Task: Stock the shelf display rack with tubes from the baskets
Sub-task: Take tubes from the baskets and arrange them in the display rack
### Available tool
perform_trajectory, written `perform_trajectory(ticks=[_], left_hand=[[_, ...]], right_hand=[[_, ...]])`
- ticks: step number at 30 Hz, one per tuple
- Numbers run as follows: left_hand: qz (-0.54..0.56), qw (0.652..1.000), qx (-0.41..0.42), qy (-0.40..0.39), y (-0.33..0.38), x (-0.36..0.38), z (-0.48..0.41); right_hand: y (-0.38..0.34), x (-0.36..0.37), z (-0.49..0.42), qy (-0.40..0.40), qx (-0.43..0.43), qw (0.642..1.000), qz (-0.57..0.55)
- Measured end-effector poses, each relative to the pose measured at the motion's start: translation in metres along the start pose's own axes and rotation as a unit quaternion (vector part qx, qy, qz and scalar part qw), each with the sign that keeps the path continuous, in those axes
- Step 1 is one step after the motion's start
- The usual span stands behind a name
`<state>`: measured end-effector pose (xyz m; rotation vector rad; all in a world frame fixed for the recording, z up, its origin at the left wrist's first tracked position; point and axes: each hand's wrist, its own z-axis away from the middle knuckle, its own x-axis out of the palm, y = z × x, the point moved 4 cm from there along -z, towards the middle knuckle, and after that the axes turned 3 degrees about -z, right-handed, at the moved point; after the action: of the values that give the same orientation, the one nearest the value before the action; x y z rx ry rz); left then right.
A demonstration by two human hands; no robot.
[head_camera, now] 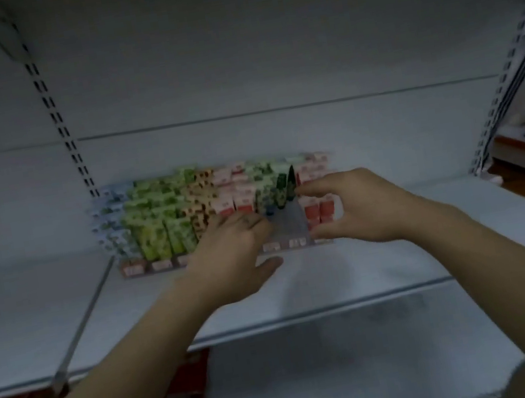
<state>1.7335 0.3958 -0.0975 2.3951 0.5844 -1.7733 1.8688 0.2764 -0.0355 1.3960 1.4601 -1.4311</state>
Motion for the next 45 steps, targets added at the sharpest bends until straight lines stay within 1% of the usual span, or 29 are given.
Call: perform_trajectory(ticks=[2, 4, 6, 7, 9, 11, 13, 16, 20, 23, 26, 29, 30, 32, 34, 37, 39, 40, 41, 43, 45], left_hand=[[-0.001, 1.0, 0.004, 0.005, 0.014, 0.005, 0.025], [0.013, 1.0, 0.021, 0.009, 0.031, 0.014, 0.05], [0.036, 0.999, 0.027, 0.018, 0.049, 0.026, 0.072], [0.049, 0.998, 0.027, 0.004, 0.057, 0.034, 0.081], [0.061, 0.996, 0.023, -0.058, 0.073, 0.058, 0.097], [0.07, 0.99, 0.016, -0.121, 0.089, 0.087, 0.111], [0.089, 0.979, -0.003, -0.185, 0.102, 0.119, 0.124], [0.124, 0.955, -0.036, -0.268, 0.121, 0.174, 0.147], [0.168, 0.918, -0.069, -0.354, 0.147, 0.242, 0.188], [0.193, 0.893, -0.105, -0.392, 0.161, 0.281, 0.211], [0.202, 0.884, -0.104, -0.408, 0.169, 0.309, 0.217], [0.205, 0.874, -0.09, -0.432, 0.175, 0.329, 0.218], [0.211, 0.87, -0.087, -0.438, 0.179, 0.334, 0.219], [0.226, 0.862, -0.087, -0.446, 0.185, 0.342, 0.222], [0.243, 0.857, -0.089, -0.446, 0.189, 0.347, 0.226], [0.241, 0.861, -0.094, -0.439, 0.187, 0.354, 0.228], [0.24, 0.862, -0.102, -0.434, 0.181, 0.357, 0.231], [0.242, 0.863, -0.104, -0.432, 0.178, 0.358, 0.232], [0.244, 0.863, -0.105, -0.43, 0.175, 0.358, 0.233], [0.247, 0.865, -0.099, -0.426, 0.172, 0.357, 0.232], [0.241, 0.863, -0.099, -0.434, 0.171, 0.357, 0.228]], right_hand=[[-0.011, 0.018, 0.025, 0.001, -0.007, 1.0, 0.002], [-0.017, 0.042, 0.049, -0.015, -0.004, 1.0, 0.0], [-0.017, 0.072, 0.069, -0.048, 0.004, 0.999, -0.015], [-0.015, 0.089, 0.079, -0.069, 0.012, 0.997, -0.02], [-0.008, 0.125, 0.096, -0.124, 0.036, 0.991, -0.02], [0.003, 0.165, 0.113, -0.197, 0.074, 0.977, -0.032], [0.015, 0.205, 0.133, -0.256, 0.105, 0.96, -0.037], [0.036, 0.262, 0.161, -0.314, 0.146, 0.937, -0.038], [0.06, 0.331, 0.2, -0.418, 0.2, 0.884, -0.063], [0.073, 0.367, 0.223, -0.462, 0.225, 0.854, -0.08], [0.082, 0.398, 0.233, -0.481, 0.23, 0.841, -0.098], [0.084, 0.421, 0.235, -0.494, 0.27, 0.819, -0.106], [0.081, 0.427, 0.234, -0.494, 0.269, 0.819, -0.112], [0.07, 0.445, 0.228, -0.474, 0.275, 0.824, -0.144], [0.058, 0.468, 0.22, -0.449, 0.335, 0.808, -0.184], [0.05, 0.506, 0.222, -0.441, 0.396, 0.779, -0.205], [0.051, 0.52, 0.225, -0.403, 0.422, 0.778, -0.232], [0.052, 0.523, 0.224, -0.39, 0.427, 0.781, -0.237], [0.054, 0.524, 0.222, -0.394, 0.42, 0.782, -0.239], [0.055, 0.522, 0.217, -0.444, 0.383, 0.772, -0.244], [0.059, 0.514, 0.216, -0.475, 0.364, 0.755, -0.267]])
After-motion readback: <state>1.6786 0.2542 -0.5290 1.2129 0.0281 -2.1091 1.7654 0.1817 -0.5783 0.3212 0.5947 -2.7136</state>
